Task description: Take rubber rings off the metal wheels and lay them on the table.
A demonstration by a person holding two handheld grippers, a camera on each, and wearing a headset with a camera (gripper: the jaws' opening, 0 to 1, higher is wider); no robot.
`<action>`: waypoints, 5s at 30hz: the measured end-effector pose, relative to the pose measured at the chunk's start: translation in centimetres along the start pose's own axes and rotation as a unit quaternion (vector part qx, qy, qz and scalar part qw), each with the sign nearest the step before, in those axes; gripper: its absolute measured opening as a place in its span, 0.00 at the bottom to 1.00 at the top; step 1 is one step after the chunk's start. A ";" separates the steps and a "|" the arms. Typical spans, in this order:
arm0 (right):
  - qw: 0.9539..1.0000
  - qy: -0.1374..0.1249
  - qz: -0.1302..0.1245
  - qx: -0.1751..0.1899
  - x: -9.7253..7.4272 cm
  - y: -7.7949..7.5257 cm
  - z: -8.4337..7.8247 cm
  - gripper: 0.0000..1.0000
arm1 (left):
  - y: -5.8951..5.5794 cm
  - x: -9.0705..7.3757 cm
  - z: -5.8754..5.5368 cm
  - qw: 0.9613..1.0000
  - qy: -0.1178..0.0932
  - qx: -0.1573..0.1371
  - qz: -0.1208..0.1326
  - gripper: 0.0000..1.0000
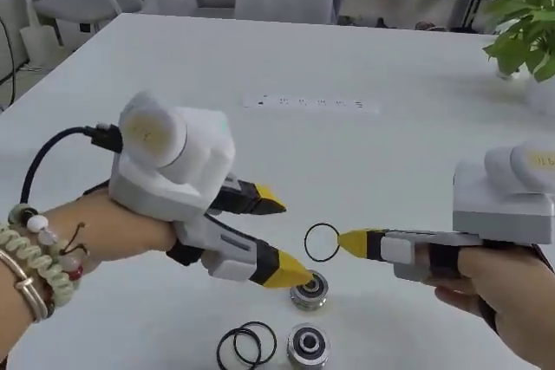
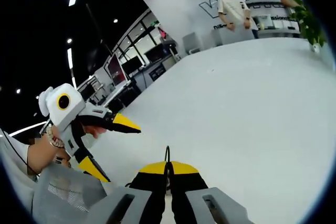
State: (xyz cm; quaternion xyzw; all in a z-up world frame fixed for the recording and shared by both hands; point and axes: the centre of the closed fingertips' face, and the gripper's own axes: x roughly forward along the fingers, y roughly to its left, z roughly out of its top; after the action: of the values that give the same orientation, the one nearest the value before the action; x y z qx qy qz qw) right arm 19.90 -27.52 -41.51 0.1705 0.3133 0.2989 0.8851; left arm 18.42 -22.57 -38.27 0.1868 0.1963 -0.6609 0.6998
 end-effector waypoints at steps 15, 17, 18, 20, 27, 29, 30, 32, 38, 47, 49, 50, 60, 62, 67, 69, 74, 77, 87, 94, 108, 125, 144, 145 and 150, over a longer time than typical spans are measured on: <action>1.000 -0.011 0.002 0.002 -0.5 0.5 0.4 0.00 | -0.5 -6.1 1.4 0.999 -0.017 0.025 0.039 0.74; 1.000 -0.012 0.003 0.003 -0.5 0.5 0.4 0.00 | -0.5 -6.9 1.3 0.998 -0.020 0.023 0.046 0.75; 1.000 -0.013 0.003 0.003 -0.6 0.6 0.4 0.00 | -0.6 -7.4 1.3 0.998 -0.022 0.021 0.049 0.76; 1.000 -0.013 0.004 0.003 -0.6 0.6 0.4 0.00 | -0.8 -8.3 1.1 0.998 -0.025 0.015 0.054 0.78; 1.000 -0.019 0.004 0.008 -0.9 0.3 0.7 0.00 | -1.0 -11.1 0.5 0.995 -0.030 0.011 0.090 0.80; 1.000 -0.021 0.005 0.010 -1.0 0.3 0.7 0.00 | -1.0 -11.6 0.2 0.995 -0.030 0.008 0.099 0.81; 1.000 -0.021 0.004 0.011 -1.0 0.3 0.7 0.00 | -1.0 -11.8 0.1 0.994 -0.030 0.006 0.104 0.81; 1.000 -0.022 0.004 0.013 -1.1 0.2 0.7 0.00 | -1.1 -12.2 -0.1 0.993 -0.032 0.004 0.112 0.81; 0.999 -0.027 0.003 0.019 -1.4 0.0 0.8 0.00 | -1.6 -13.3 -0.8 0.990 -0.047 -0.009 0.135 0.84; 0.999 -0.036 0.000 0.031 -1.9 -0.5 0.9 0.00 | -2.8 -14.1 -2.5 0.987 -0.051 -0.033 0.150 0.93; 0.999 -0.037 0.000 0.033 -2.0 -0.6 0.9 0.00 | -3.1 -14.2 -2.8 0.986 -0.056 -0.041 0.153 0.96; 0.999 -0.038 -0.001 0.034 -2.0 -0.6 1.0 0.00 | -3.2 -14.3 -2.9 0.985 -0.062 -0.045 0.155 0.97; 0.998 -0.048 -0.005 0.043 -2.5 -1.1 1.3 0.00 | -4.1 -14.2 -4.5 0.982 -0.068 -0.078 0.160 0.99; 0.998 -0.050 -0.006 0.044 -2.6 -1.1 1.3 0.00 | -4.3 -14.1 -4.9 0.981 -0.067 -0.084 0.161 0.99; 0.997 -0.057 -0.007 0.046 -2.8 -1.1 1.7 0.00 | -4.6 -13.6 -5.8 0.981 -0.060 -0.094 0.159 0.99; 0.997 -0.060 -0.006 0.046 -2.9 -1.0 1.8 0.00 | -4.7 -13.4 -6.0 0.980 -0.062 -0.099 0.160 0.99; 0.997 -0.064 -0.005 0.045 -3.0 -0.8 2.1 0.00 | -5.0 -12.7 -6.4 0.980 -0.061 -0.108 0.155 0.99; 0.997 -0.066 -0.002 0.044 -3.0 -0.5 2.2 0.00 | -5.5 -12.1 -6.7 0.981 -0.054 -0.111 0.149 0.99; 0.997 -0.068 0.010 0.036 -2.9 0.6 2.6 0.00 | -5.6 -12.1 -6.9 0.980 -0.053 -0.118 0.151 0.99; 0.997 -0.071 0.021 0.030 -2.8 1.7 3.1 0.00 | -5.8 -11.8 -7.1 0.981 -0.048 -0.119 0.145 0.99; 0.997 -0.053 0.055 0.004 -1.8 5.2 3.1 0.00 | -5.8 -11.8 -7.0 0.981 -0.052 -0.118 0.144 0.98; 0.990 0.047 0.108 -0.076 -0.3 10.0 -0.7 0.00 | -6.0 -11.7 -7.2 0.982 -0.048 -0.116 0.140 0.99; 0.969 0.161 0.133 -0.134 2.5 11.7 -5.3 0.00 | -6.0 -11.7 -7.5 0.982 -0.050 -0.121 0.139 0.98; 0.967 0.166 0.133 -0.138 2.6 11.7 -5.6 0.00 | -6.0 -11.7 -7.5 0.981 -0.049 -0.122 0.139 0.97; 0.966 0.178 0.127 -0.135 3.0 11.0 -6.5 0.00 | -6.0 -11.7 -7.6 0.981 -0.047 -0.124 0.138 0.97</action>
State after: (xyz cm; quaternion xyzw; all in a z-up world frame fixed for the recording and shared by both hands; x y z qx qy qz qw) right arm 12.80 -16.49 -42.33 0.0316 0.3980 0.4742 0.7847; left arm 11.62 -9.02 -38.66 0.0930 0.2159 -0.5363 0.8106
